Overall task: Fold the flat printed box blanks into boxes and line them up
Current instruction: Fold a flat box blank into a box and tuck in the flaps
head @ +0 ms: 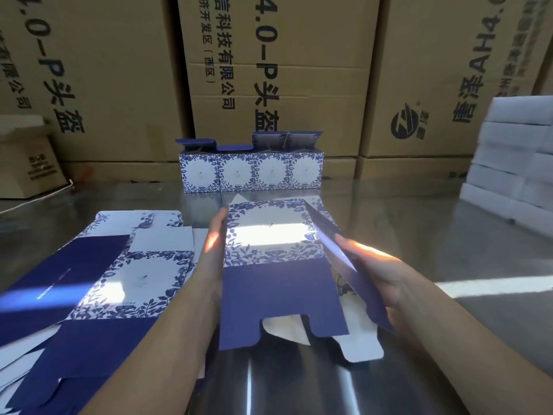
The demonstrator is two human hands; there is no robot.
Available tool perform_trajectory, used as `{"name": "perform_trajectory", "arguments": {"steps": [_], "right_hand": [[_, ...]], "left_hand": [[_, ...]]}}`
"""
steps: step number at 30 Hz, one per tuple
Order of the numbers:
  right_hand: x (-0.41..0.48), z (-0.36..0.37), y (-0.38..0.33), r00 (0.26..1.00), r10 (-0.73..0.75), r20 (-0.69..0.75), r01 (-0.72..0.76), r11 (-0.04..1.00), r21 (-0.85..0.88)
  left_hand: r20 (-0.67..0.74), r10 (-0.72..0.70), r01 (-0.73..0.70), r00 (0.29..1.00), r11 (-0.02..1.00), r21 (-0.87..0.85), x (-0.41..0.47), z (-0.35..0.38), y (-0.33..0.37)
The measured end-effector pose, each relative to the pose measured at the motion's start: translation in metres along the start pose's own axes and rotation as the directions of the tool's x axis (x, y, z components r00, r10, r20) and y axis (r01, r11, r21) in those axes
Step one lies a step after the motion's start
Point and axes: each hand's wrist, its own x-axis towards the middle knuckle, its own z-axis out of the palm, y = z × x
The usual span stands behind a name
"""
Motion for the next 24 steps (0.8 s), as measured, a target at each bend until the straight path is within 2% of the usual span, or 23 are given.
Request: {"name": "perform_trajectory", "arguments": {"steps": [2, 3, 5, 6, 8, 10, 13, 17, 19, 24], "right_hand": [[-0.001, -0.003, 0.0, 1.0, 0.022, -0.01, -0.022, 1.0, -0.022], [0.001, -0.005, -0.001, 0.999, 0.027, -0.025, -0.028, 0.999, -0.037], [0.002, -0.007, -0.002, 0.999, 0.019, -0.045, -0.022, 0.997, -0.071], [0.002, -0.007, -0.003, 0.998, 0.018, -0.055, -0.023, 0.996, -0.09], [0.004, -0.007, -0.003, 0.997, 0.013, -0.076, -0.021, 0.994, -0.11], [0.004, -0.007, -0.002, 0.998, 0.014, -0.067, -0.021, 0.995, -0.093], [0.005, -0.008, -0.001, 0.999, -0.012, -0.039, 0.009, 0.998, -0.062], [0.004, -0.005, 0.002, 0.997, -0.069, -0.027, 0.068, 0.996, -0.058], [0.004, -0.005, 0.002, 0.996, -0.081, -0.024, 0.08, 0.995, -0.063], [0.005, -0.005, 0.0, 0.996, -0.073, -0.05, 0.067, 0.992, -0.107]], "left_hand": [[0.068, -0.062, 0.068, 0.996, 0.994, -0.088, 0.001, -0.004, 0.0], [0.124, -0.066, 0.075, 0.99, 0.995, -0.066, 0.001, -0.006, 0.0], [0.3, -0.192, 0.2, 0.934, 0.98, 0.002, -0.004, -0.015, -0.001], [0.341, -0.26, 0.253, 0.903, 0.965, 0.065, -0.004, -0.018, -0.003], [0.332, -0.358, 0.312, 0.873, 0.932, 0.184, -0.002, -0.022, -0.008], [0.265, -0.399, 0.353, 0.878, 0.913, 0.205, 0.004, -0.024, -0.008], [0.155, -0.408, 0.366, 0.9, 0.899, 0.24, 0.013, -0.032, -0.006], [0.106, -0.415, 0.384, 0.904, 0.894, 0.23, 0.015, -0.033, -0.008], [0.064, -0.382, 0.348, 0.922, 0.89, 0.296, 0.015, -0.031, -0.012], [0.183, -0.452, 0.364, 0.873, 0.854, 0.372, 0.007, -0.026, -0.016]]}}
